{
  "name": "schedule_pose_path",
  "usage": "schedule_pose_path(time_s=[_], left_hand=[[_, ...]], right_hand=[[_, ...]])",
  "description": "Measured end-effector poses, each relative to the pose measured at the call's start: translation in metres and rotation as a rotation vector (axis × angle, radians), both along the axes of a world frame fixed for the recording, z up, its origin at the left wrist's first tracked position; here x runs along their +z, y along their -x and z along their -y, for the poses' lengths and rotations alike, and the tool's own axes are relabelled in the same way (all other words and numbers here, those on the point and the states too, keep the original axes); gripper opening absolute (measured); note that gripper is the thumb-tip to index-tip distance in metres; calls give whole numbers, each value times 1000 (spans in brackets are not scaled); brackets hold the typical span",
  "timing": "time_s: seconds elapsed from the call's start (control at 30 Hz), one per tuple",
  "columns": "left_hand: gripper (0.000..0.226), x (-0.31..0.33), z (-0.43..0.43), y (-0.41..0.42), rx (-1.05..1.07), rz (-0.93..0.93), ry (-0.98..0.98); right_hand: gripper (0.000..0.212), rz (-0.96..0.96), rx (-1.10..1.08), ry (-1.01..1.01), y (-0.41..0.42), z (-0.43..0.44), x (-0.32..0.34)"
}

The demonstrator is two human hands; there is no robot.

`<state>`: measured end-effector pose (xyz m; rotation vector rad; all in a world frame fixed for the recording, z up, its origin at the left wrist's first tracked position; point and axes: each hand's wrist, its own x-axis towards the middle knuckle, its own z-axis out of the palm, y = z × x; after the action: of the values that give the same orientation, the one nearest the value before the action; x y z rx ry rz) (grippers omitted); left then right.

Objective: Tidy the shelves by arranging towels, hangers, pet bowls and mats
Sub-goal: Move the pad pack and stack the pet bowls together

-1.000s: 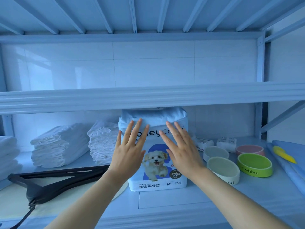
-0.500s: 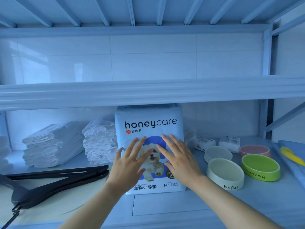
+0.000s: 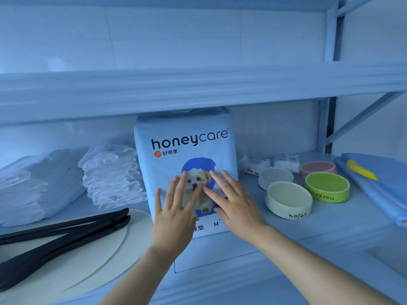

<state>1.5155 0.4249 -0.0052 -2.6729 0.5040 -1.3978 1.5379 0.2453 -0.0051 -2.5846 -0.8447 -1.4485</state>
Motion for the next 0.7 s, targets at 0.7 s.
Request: schedule_pose_path(time_s=[0.7], left_hand=[[37, -42, 42, -11, -335, -85, 200]], right_hand=[[40, -113, -14, -261, 5, 55, -48]])
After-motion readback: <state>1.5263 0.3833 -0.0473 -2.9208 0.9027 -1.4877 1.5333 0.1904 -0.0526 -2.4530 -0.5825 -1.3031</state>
